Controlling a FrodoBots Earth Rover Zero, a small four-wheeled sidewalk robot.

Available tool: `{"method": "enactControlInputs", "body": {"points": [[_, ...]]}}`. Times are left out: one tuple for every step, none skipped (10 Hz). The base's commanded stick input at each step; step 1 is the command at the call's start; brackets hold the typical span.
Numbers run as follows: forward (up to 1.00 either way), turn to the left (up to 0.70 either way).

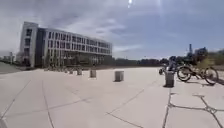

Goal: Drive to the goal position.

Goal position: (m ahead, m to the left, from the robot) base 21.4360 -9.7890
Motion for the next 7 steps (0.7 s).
{"method": "enactControlInputs", "body": {"points": [[0.50,-0.34],[0.50,-0.29],[0.50,-0.22],[0.50,-0.18],[0.50,-0.16],[0.50,-0.12],[0.50,0.00]]}}
